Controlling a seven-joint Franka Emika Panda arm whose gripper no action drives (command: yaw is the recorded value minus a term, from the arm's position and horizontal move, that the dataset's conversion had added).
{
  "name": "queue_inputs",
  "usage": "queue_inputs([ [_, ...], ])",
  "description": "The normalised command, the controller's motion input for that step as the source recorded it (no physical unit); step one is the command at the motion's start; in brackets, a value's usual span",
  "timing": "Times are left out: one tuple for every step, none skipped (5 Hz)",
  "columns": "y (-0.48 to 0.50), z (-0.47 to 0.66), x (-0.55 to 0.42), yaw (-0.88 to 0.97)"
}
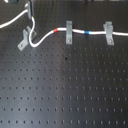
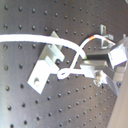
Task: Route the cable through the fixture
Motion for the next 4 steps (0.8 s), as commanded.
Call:
queue_inputs([
  [0.163, 0.25, -0.230, 0.29],
  [0.145, 0.21, -0.262, 0.29],
  [0.058, 0.23, -0.309, 0.25],
  [0.052, 0.28, -0.258, 0.21],
])
